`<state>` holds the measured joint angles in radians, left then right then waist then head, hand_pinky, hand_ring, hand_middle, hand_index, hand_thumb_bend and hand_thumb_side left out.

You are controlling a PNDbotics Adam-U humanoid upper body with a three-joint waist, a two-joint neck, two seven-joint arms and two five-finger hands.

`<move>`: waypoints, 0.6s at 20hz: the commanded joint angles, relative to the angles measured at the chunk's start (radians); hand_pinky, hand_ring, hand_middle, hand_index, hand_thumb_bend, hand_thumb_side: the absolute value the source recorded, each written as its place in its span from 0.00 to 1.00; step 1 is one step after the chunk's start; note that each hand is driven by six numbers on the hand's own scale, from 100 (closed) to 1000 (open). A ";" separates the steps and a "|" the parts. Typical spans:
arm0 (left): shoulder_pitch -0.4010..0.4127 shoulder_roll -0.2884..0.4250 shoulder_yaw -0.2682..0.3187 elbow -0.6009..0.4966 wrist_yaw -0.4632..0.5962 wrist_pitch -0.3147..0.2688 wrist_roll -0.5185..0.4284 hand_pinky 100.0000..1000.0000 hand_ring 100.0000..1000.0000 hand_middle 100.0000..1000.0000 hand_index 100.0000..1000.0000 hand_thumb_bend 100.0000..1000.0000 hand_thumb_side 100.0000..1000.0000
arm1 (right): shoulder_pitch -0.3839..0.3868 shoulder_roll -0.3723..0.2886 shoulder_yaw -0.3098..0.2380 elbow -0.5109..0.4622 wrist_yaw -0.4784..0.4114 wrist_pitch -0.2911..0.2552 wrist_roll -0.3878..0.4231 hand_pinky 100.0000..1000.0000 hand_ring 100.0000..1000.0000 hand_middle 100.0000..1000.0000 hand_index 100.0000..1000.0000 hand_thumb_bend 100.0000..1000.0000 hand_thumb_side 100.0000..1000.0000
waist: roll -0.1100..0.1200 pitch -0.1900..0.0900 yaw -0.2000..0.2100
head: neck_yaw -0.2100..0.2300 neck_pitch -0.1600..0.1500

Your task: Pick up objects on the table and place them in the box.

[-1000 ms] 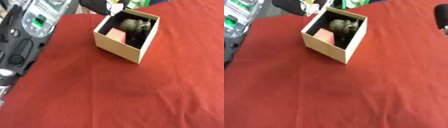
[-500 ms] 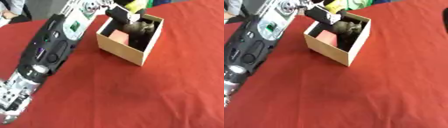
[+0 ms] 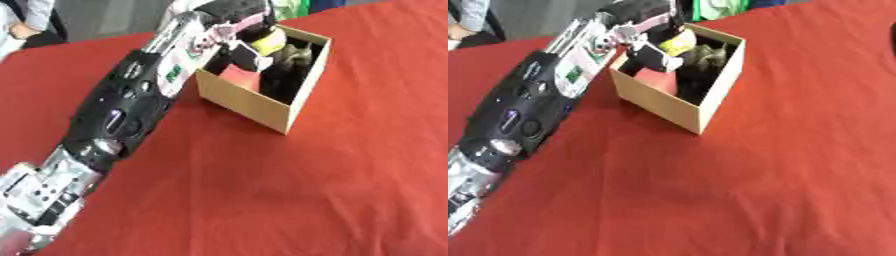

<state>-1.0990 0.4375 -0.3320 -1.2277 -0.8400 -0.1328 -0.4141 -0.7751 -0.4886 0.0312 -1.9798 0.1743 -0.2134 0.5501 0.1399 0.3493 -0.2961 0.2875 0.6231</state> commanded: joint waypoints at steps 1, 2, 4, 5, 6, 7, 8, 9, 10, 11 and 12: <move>-0.012 0.013 0.003 -0.010 -0.017 -0.031 -0.051 0.79 0.86 0.80 0.88 0.00 0.18 | -0.014 -0.013 -0.010 -0.020 -0.008 0.002 -0.004 0.87 0.88 0.75 0.77 0.00 0.48 | -0.012 -0.022 0.001 | 0.000 0.003; -0.011 0.014 0.007 -0.017 -0.018 -0.041 -0.062 0.82 0.88 0.82 0.90 0.00 0.41 | -0.013 -0.014 -0.010 -0.020 -0.008 0.003 -0.005 0.87 0.88 0.75 0.77 0.00 0.48 | -0.012 -0.022 0.002 | 0.000 0.004; -0.009 0.020 0.016 -0.036 -0.019 -0.059 -0.069 0.87 0.92 0.84 0.92 0.00 0.72 | -0.011 -0.014 -0.011 -0.020 -0.007 0.004 -0.006 0.87 0.88 0.75 0.77 0.00 0.48 | -0.012 -0.023 0.004 | -0.002 0.007; -0.008 0.026 0.018 -0.045 -0.022 -0.066 -0.070 0.92 0.95 0.86 0.93 0.00 0.98 | -0.011 -0.014 -0.012 -0.020 -0.007 0.005 -0.007 0.87 0.88 0.75 0.77 0.00 0.48 | -0.011 -0.024 0.005 | -0.004 0.009; -0.007 0.031 0.020 -0.053 -0.028 -0.072 -0.071 0.93 0.97 0.86 0.94 0.00 1.00 | -0.010 -0.015 -0.012 -0.020 -0.007 0.006 -0.007 0.87 0.88 0.75 0.77 0.00 0.49 | -0.011 -0.025 0.006 | -0.007 0.010; -0.005 0.035 0.022 -0.058 -0.032 -0.077 -0.074 0.94 0.97 0.87 0.94 0.03 1.00 | -0.010 -0.015 -0.012 -0.020 -0.007 0.006 -0.009 0.87 0.88 0.75 0.77 0.00 0.48 | -0.011 -0.025 0.006 | -0.009 0.011; -0.003 0.038 0.025 -0.062 -0.033 -0.081 -0.078 0.94 0.97 0.87 0.95 0.03 1.00 | -0.009 -0.016 -0.013 -0.020 -0.008 0.007 -0.010 0.87 0.88 0.75 0.77 0.00 0.48 | -0.011 -0.026 0.007 | -0.011 0.012; -0.001 0.041 0.029 -0.068 -0.032 -0.081 -0.079 0.94 0.97 0.87 0.94 0.02 1.00 | -0.009 -0.017 -0.013 -0.020 -0.008 0.007 -0.011 0.87 0.88 0.75 0.77 0.00 0.48 | -0.011 -0.027 0.008 | -0.013 0.013; 0.001 0.046 0.033 -0.079 -0.028 -0.078 -0.075 0.94 0.98 0.87 0.94 0.00 1.00 | -0.008 -0.018 -0.014 -0.020 -0.008 0.008 -0.013 0.87 0.88 0.75 0.77 0.00 0.48 | -0.011 -0.028 0.010 | -0.014 0.014; 0.003 0.049 0.038 -0.090 -0.020 -0.073 -0.069 0.93 0.98 0.87 0.94 0.00 1.00 | -0.007 -0.020 -0.015 -0.020 -0.007 0.008 -0.015 0.87 0.88 0.75 0.77 0.00 0.48 | -0.011 -0.029 0.011 | -0.016 0.014; 0.005 0.052 0.042 -0.103 -0.008 -0.066 -0.062 0.93 0.97 0.87 0.94 0.00 1.00 | -0.006 -0.021 -0.016 -0.020 -0.007 0.009 -0.017 0.87 0.88 0.75 0.77 0.00 0.48 | -0.011 -0.030 0.012 | -0.017 0.015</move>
<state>-1.0797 0.4586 -0.3087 -1.3011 -0.8546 -0.2020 -0.4838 -0.7722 -0.4888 0.0273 -1.9798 0.1742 -0.2051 0.5387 0.1394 0.3480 -0.2855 0.2729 0.6317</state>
